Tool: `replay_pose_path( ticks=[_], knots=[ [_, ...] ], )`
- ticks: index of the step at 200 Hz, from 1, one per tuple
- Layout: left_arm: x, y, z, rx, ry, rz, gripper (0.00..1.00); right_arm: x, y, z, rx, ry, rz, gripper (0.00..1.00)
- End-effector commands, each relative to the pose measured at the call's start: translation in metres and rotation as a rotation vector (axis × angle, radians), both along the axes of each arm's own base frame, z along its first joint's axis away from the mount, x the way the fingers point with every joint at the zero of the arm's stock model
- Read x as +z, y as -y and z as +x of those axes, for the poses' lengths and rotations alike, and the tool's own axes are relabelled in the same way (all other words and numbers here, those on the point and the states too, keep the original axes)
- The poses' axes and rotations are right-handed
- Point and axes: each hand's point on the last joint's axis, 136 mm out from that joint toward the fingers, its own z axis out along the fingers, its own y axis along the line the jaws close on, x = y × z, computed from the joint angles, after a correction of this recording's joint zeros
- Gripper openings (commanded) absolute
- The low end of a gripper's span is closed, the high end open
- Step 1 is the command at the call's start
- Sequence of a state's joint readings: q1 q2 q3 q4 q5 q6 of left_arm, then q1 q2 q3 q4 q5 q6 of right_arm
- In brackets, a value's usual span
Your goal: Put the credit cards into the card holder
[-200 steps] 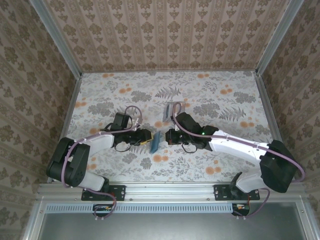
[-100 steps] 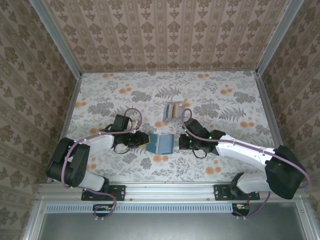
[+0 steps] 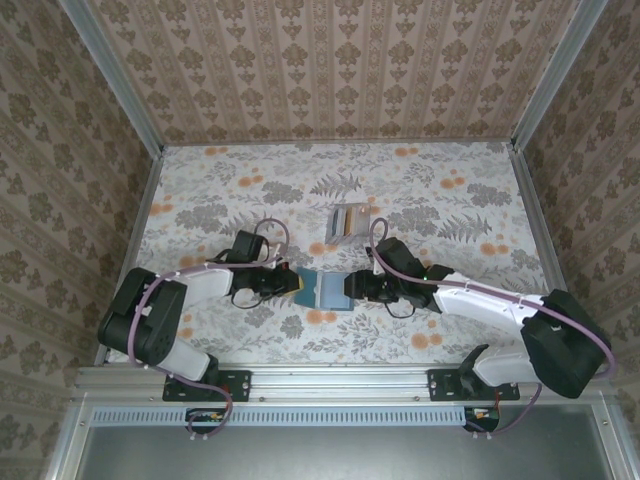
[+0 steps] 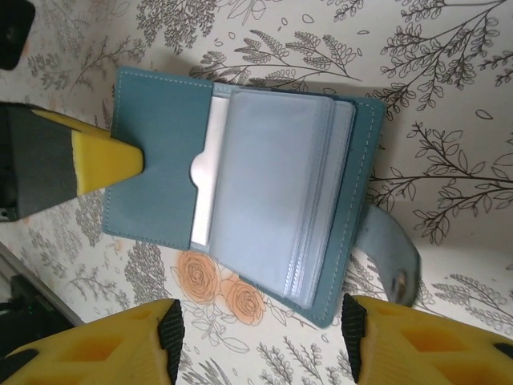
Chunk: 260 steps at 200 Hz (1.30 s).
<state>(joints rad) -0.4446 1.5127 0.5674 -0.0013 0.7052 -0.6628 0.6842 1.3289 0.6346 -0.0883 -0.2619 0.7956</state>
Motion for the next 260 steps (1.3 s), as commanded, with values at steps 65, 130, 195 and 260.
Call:
replay_pose_path(
  ticks=[65,130,195,260],
  knots=[
    [-0.022,0.000,-0.008,0.000,-0.063,-0.022,0.00,-0.042,0.000,-0.007,-0.028,-0.161,0.069,0.60],
    [-0.031,-0.001,-0.007,0.003,-0.080,-0.012,0.00,-0.040,-0.012,0.007,-0.068,-0.192,0.192,0.43],
    [-0.032,-0.003,-0.007,0.005,-0.062,-0.001,0.00,-0.025,-0.024,0.011,-0.062,-0.165,0.317,0.29],
    [-0.032,0.000,-0.005,0.000,-0.075,0.001,0.00,-0.015,-0.035,0.018,-0.030,-0.149,0.355,0.23]
  ],
)
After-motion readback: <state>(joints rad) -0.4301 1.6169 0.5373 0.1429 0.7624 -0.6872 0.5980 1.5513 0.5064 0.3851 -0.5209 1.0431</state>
